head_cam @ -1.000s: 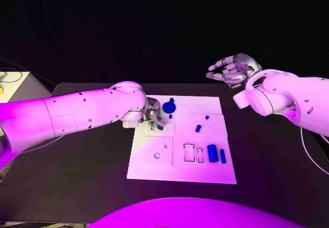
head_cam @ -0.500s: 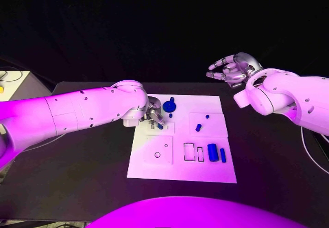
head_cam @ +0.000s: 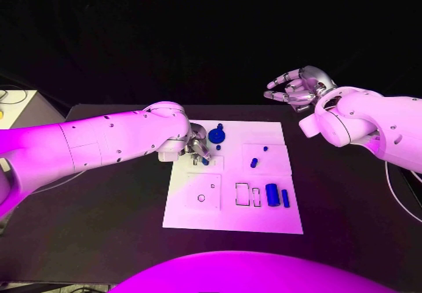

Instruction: Assemble the parts on the task board

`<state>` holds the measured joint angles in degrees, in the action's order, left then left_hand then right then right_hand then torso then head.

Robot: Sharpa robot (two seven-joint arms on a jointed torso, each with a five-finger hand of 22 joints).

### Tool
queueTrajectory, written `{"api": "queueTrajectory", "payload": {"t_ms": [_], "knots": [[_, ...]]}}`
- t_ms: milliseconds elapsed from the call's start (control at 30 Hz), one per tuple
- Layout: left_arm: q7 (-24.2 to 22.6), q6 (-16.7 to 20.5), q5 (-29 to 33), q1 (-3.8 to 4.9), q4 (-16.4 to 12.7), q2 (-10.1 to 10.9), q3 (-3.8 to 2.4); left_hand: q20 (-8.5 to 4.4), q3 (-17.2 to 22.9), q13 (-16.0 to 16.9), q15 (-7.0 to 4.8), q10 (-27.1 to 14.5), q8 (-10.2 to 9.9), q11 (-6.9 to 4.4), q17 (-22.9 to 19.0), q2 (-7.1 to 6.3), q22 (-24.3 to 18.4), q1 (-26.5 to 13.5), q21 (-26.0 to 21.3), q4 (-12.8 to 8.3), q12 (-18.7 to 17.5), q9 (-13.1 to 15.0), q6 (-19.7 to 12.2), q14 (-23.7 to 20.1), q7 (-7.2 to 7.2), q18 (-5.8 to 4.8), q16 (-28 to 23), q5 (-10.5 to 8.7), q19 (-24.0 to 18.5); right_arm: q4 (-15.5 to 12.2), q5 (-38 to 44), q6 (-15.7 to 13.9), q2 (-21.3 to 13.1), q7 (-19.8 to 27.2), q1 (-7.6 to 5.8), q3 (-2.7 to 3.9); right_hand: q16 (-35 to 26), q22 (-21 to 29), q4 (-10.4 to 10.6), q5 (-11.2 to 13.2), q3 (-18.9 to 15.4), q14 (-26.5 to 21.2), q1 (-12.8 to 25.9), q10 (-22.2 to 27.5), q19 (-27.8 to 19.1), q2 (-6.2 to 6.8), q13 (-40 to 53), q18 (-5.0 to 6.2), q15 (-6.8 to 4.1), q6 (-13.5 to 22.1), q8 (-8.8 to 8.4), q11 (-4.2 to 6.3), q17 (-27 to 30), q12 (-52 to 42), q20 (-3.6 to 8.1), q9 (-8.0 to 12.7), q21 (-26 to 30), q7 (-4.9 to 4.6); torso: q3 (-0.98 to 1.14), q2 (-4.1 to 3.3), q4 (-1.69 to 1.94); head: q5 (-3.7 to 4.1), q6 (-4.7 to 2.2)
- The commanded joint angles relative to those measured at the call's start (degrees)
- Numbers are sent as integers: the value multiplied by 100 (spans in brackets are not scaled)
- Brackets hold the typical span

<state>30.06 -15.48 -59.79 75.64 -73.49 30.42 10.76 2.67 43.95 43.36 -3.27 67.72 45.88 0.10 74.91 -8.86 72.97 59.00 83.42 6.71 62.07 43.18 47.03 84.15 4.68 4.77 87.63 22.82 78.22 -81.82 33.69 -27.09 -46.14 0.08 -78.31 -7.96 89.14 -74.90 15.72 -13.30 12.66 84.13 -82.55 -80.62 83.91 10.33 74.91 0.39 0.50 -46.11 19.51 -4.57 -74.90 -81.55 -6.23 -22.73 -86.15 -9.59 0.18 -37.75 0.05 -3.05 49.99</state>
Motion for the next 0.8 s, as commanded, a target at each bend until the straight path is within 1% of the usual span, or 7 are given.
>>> {"api": "queueTrajectory", "payload": {"t_ms": [33, 233, 433, 567, 667, 733, 800], "knots": [[-23, 3, 36, -37, 10, -41, 9, 3, 1155, 16, -39, 34, 26, -42, 1166, -37, 10, -53, 27, -1123, 41, 12, 97, 466, -65, -104, 32, 16, 38, -8, 44, 35, -3, 24, 1, 2, -19, -1237, -3, 20, 40, 529, 62, 23, 417, 10, 545, 67, -7, 48, 36, -20, -1301, 30, -3, 6, 14, -1, 0, 1, -1, 5, 1], [-31, 96, 60, -70, 53, -79, 9, 0, 1091, 55, -49, 93, 32, -59, 1202, -1, 37, -111, 31, -1063, 69, 45, 107, 481, -89, -110, 52, -28, 56, -8, 44, 36, -3, 24, 1, 1, -19, -1237, -3, 20, 40, 529, 62, 23, 417, 10, 545, 67, -7, 48, 36, -20, -1301, 30, -3, 6, 14, -1, 3, 1, 2, 10, 1], [-31, 58, 87, -84, 60, -91, 9, -4, 1045, 71, -57, 124, 37, -70, 1224, 6, 47, -147, 31, -1037, 82, 64, 115, 489, -103, -113, 65, -55, 64, -5, 44, 38, -1, 27, 1, 1, -24, -1234, -7, 48, 61, 527, 76, 30, 415, 8, 536, 68, -7, 50, 45, -21, -1292, 37, -4, 6, 20, -1, 5, -2, -1, 15, 1], [-29, 20, 101, -89, 67, -91, 10, -8, 983, 89, -64, 157, 42, -81, 1243, 4, 56, -184, 31, -1008, 95, 83, 126, 496, -119, -115, 76, -70, 71, -6, 43, 40, 2, 32, 1, 1, -24, -1234, -7, 48, 61, 527, 76, 30, 415, 8, 536, 68, -7, 50, 45, -21, -1292, 37, -4, 6, 20, -1, 7, 2, 5, 24, 1], [-29, 7, 111, -90, 75, -91, 10, -14, 892, 100, -74, 185, 42, -95, 1252, -9, 59, -221, 26, -980, 103, 102, 127, 499, -138, -117, 81, -82, 75, -5, 41, 39, 1, 36, 1, 1, -27, -1230, -6, 50, 62, 525, 81, 32, 412, 9, 535, 70, -6, 50, 46, -21, -1287, 38, -4, 6, 27, -2, 3, 2, 5, 29, 1], [-29, 7, 117, -90, 80, -92, 10, -27, 601, 104, -91, 222, 23, -133, 1259, -40, 53, -317, 9, -871, 105, 130, 127, 502, -180, -117, 83, -135, 76, -5, 41, 38, 1, 38, 1, 1, -27, -1230, -6, 50, 62, 525, 81, 32, 412, 9, 535, 70, -6, 50, 46, -21, -1287, 38, -4, 6, 27, -2, 1, 5, 1, 28, 1], [-32, 10, 130, -90, 84, -92, 10, -46, 267, 106, -111, 226, -22, -149, 1260, -58, 50, -376, -6, -744, 102, 128, 164, 502, -209, -118, 82, -170, 82, -4, 40, 40, 1, 39, 1, 1, -27, -1230, -6, 50, 62, 525, 81, 32, 412, 9, 535, 70, -6, 50, 46, -21, -1287, 38, -4, 6, 27, -2, 1, 6, -2, 27, 1]]}}
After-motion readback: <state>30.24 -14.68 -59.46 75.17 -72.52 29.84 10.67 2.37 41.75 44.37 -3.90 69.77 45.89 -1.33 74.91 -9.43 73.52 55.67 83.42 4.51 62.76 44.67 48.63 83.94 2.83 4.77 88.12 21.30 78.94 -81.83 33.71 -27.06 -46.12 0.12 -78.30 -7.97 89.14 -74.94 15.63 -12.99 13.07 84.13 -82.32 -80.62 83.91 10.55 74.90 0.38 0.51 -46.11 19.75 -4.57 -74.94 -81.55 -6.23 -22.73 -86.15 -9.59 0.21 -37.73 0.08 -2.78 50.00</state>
